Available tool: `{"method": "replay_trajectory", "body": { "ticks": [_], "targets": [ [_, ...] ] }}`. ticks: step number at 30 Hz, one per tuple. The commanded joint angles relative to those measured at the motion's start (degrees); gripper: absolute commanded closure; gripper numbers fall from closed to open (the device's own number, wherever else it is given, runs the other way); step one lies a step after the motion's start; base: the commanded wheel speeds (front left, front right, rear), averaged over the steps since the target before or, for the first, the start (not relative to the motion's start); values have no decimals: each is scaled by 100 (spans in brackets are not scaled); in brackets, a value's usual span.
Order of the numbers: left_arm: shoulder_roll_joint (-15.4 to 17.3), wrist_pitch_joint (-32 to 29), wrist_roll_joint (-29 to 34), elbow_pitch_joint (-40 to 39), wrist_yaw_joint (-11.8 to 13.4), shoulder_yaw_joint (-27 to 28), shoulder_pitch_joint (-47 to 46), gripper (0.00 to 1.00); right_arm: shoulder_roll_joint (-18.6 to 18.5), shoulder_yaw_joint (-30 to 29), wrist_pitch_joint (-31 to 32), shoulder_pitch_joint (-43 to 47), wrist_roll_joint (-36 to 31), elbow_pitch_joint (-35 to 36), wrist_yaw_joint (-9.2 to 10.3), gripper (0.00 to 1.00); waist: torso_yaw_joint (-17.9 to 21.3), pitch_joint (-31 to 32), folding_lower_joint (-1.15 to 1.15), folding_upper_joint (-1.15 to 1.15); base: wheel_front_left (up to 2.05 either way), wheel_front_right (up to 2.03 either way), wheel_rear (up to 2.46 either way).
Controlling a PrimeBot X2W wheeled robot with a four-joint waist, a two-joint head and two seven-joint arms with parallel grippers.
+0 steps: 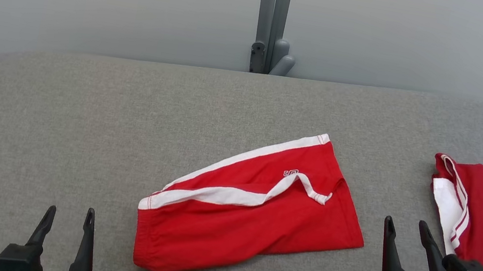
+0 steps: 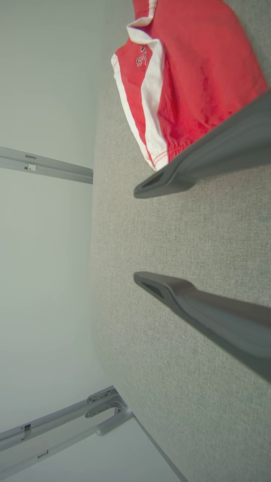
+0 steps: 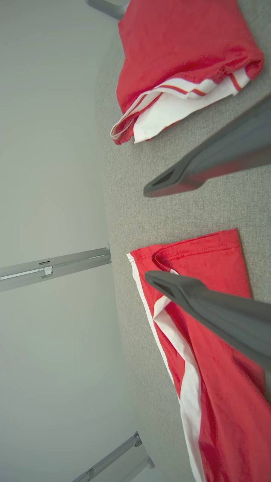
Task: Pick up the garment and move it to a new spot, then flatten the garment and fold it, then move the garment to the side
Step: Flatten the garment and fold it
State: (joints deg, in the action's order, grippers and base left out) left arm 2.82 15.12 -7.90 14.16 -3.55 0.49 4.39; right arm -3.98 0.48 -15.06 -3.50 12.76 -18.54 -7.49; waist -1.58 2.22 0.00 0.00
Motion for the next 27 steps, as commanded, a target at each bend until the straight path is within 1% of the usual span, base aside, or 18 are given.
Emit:
{"method": "replay_trajectory", "body": {
  "ticks": [1,9,16,23,26,27],
  "targets": [
    [17,-2,22,-12,-19,47,90,0,33,-7,-12,114,-81,60,2,0,122,163,0,0,0,0,0],
    [17,-2,46,-50,21,85,277,0,76,114,-11,427,-353,216,2,0,157,313,0,0,0,0,0],
    [18,-2,42,-52,55,56,342,0,93,185,-12,510,-403,267,2,0,155,301,0,0,0,0,0],
    [18,-2,16,-3,10,-24,256,0,98,262,-13,446,-304,217,2,0,149,196,0,0,0,0,0],
    [17,-2,-59,34,-35,-130,171,0,99,321,-13,380,-298,180,2,0,137,110,0,0,0,0,0],
    [17,-1,-185,60,-72,-223,67,0,99,377,-12,316,-273,165,2,0,126,29,0,0,0,0,0]
  ]
}}
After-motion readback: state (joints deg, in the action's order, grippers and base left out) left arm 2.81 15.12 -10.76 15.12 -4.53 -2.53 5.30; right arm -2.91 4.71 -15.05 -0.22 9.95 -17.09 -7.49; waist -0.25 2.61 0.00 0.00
